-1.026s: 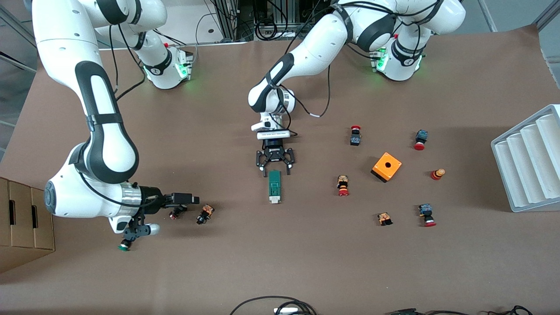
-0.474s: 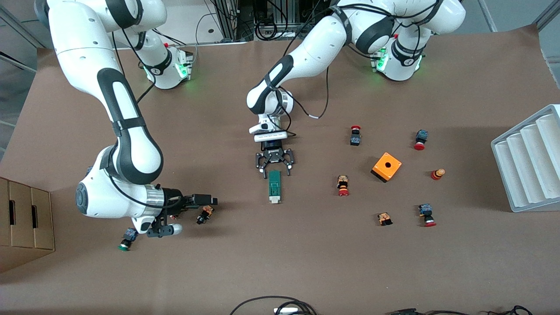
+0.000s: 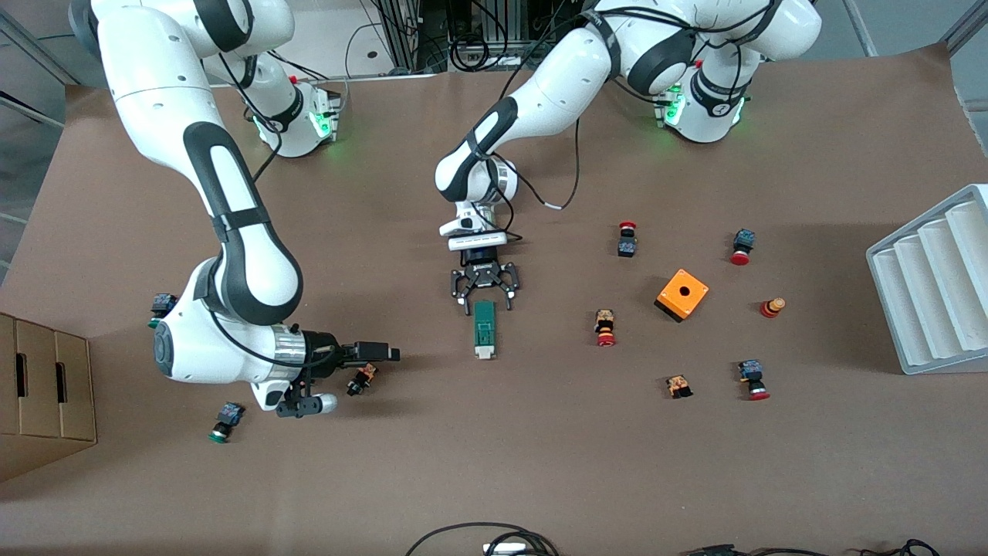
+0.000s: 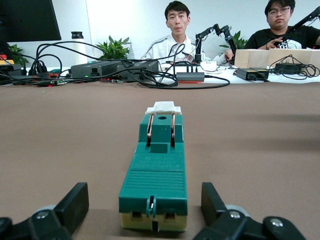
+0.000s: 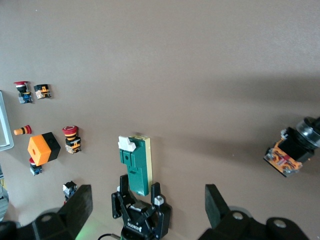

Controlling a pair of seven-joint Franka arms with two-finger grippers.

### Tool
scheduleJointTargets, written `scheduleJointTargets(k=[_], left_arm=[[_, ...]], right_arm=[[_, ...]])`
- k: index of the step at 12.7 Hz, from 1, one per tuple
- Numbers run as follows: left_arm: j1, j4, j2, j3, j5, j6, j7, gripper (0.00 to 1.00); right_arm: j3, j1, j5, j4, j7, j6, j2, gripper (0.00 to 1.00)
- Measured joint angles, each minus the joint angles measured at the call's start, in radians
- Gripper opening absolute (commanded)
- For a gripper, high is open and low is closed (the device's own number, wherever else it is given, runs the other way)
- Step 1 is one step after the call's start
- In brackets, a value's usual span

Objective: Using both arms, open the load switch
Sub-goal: 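Swing the right gripper over the switch toward the white handle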

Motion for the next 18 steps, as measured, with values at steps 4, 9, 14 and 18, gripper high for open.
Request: scheduleJointTargets(k=[4,9,14,18], left_arm=[[0.000,0.000,0.001,0.000,0.000,0.000,-0.006,1.00],[-0.001,0.001,0.001,0.000,0.000,-0.001,-0.008,1.00],[-0.001,0.001,0.002,0.000,0.000,-0.002,-0.008,1.00],[-0.001,0.002,0.002,0.000,0.000,-0.003,-0.008,1.00]], right_arm=[[0.002,0.038,0.026,0.035,0.000,0.056,0.047,1.00],[0.002,0.077,0.144,0.049,-0.003,0.128,0.089,1.00],[0.002,0.090,0.168,0.049,-0.102,0.150,0.110,1.00],[0.002,0.095,0.240,0.049,-0.181,0.188,0.138,0.97]])
